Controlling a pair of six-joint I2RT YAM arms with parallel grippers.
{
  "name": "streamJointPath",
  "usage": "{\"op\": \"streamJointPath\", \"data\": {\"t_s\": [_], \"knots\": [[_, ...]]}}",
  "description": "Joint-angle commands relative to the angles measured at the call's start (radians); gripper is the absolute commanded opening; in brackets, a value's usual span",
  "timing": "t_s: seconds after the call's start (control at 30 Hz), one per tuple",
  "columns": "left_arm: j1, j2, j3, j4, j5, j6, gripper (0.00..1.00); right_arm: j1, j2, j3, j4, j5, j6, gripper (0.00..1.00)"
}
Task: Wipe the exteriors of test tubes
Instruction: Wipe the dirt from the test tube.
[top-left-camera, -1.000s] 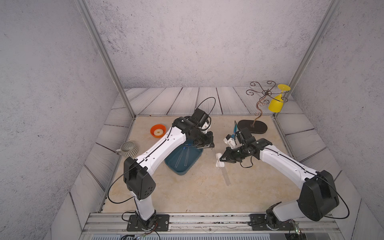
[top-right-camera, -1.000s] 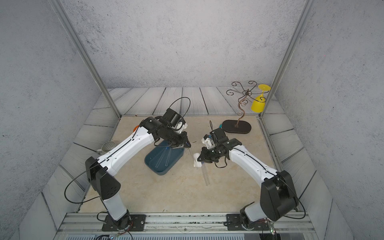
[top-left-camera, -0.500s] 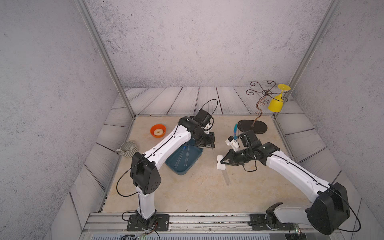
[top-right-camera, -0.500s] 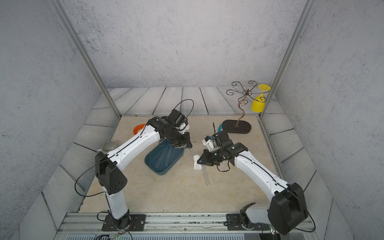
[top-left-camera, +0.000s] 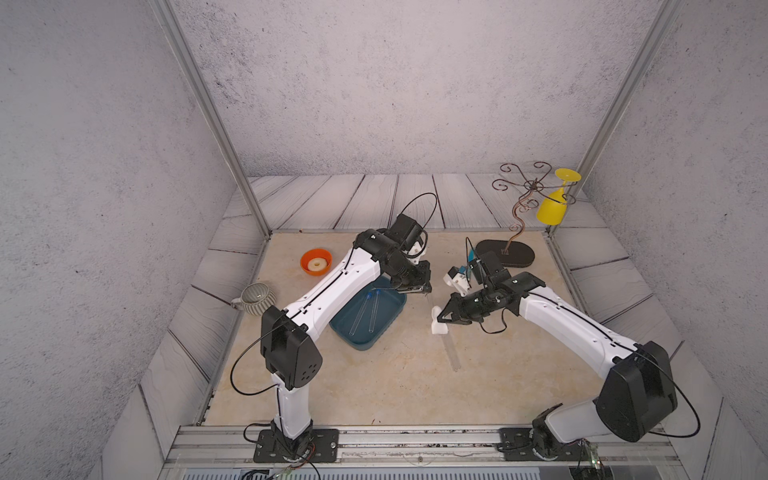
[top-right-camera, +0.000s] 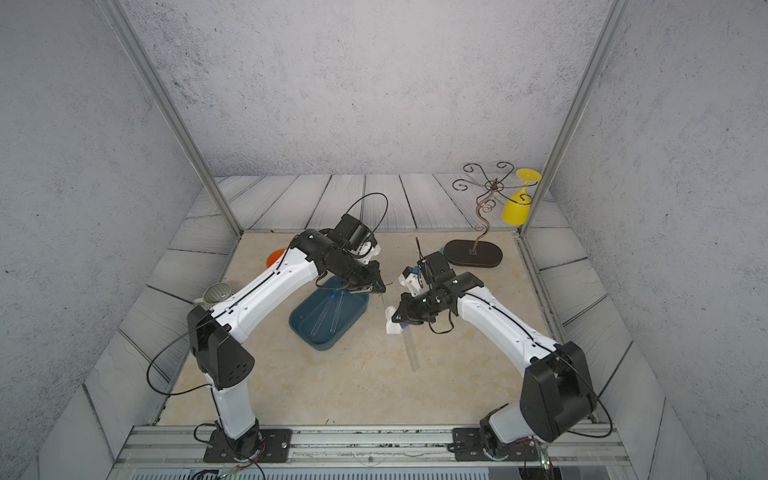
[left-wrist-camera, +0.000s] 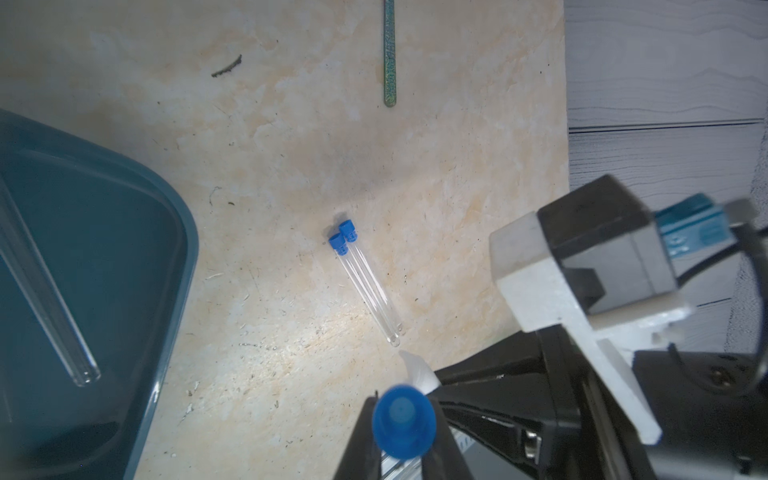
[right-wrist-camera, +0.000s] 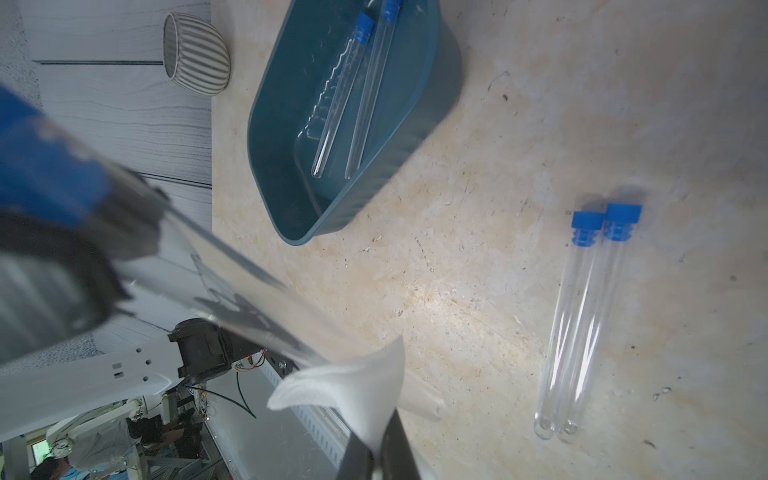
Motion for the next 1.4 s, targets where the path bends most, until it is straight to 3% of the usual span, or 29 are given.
{"op": "streamJointPath", "data": {"t_s": [0.0,0.5,1.0,1.37], "knots": [[-0.004,-0.014,-0.002,-0.034,-0.018,0.033,0.16,-0.016,0.015,0.031,-0.051,0.02,-0.05,0.07],[-0.004,-0.005,-0.018,0.066,0.111,-0.003,0.15,-0.047,0.115,0.036,-0.038,-0.002,-0.063,0.07],[0.004,0.04,0.021,0.004,0.017,0.022,0.14,-0.047,-0.076,-0.082,-0.032,-0.06,-0.001,0.07],[-0.004,0.064,0.059,0.003,0.03,0.01,0.14,-0.029,-0.041,-0.074,0.042,-0.071,0.051,0.07]]}}
